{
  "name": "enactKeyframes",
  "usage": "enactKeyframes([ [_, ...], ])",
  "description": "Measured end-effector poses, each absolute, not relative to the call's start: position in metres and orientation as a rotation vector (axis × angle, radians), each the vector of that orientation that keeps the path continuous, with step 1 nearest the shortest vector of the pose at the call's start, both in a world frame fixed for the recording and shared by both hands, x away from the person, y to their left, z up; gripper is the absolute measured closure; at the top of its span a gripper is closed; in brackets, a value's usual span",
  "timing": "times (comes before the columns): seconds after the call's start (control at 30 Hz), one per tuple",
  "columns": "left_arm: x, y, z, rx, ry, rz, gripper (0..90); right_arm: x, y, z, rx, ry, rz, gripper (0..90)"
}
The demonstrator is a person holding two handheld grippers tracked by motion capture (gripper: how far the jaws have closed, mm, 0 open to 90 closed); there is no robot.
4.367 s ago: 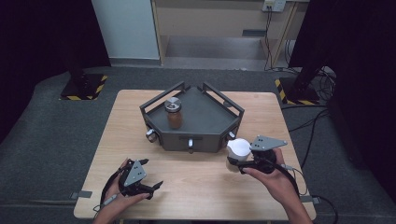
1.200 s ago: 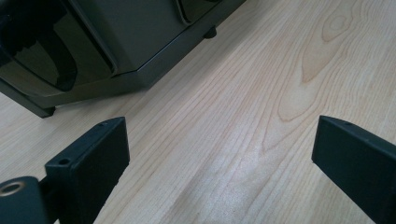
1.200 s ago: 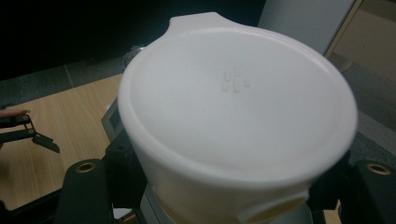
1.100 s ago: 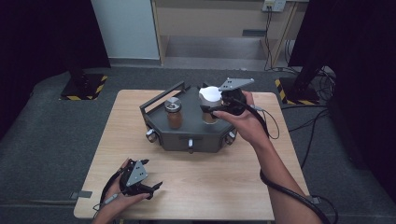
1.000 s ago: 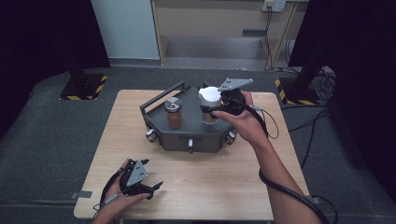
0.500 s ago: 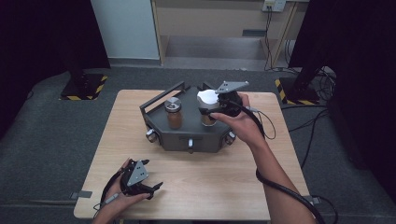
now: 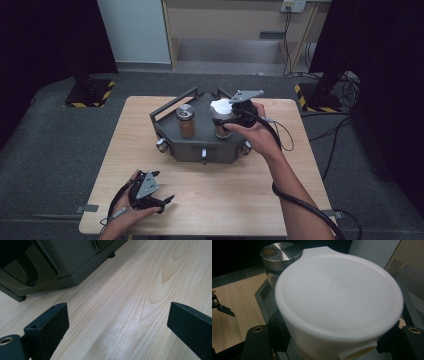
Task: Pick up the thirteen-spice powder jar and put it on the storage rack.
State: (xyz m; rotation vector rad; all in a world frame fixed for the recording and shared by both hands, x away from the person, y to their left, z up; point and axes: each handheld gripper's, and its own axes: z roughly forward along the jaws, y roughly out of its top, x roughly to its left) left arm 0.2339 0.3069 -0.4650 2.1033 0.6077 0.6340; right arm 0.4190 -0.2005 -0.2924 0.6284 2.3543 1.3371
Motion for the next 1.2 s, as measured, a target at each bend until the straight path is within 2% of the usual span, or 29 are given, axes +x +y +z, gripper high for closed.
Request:
enactKeyframes([
  [0.6,0.235,0.308,-0.464,2.099,0.611,0.602,3.3,0.417,-0.206,-0.308,0.614,2.341,1.370,31.1],
  [1.2,0.235,0.311,-0.464,2.083,0.625,0.598,3.3,0.419,-0.207,-0.308,0.611,2.346,1.369,30.4],
])
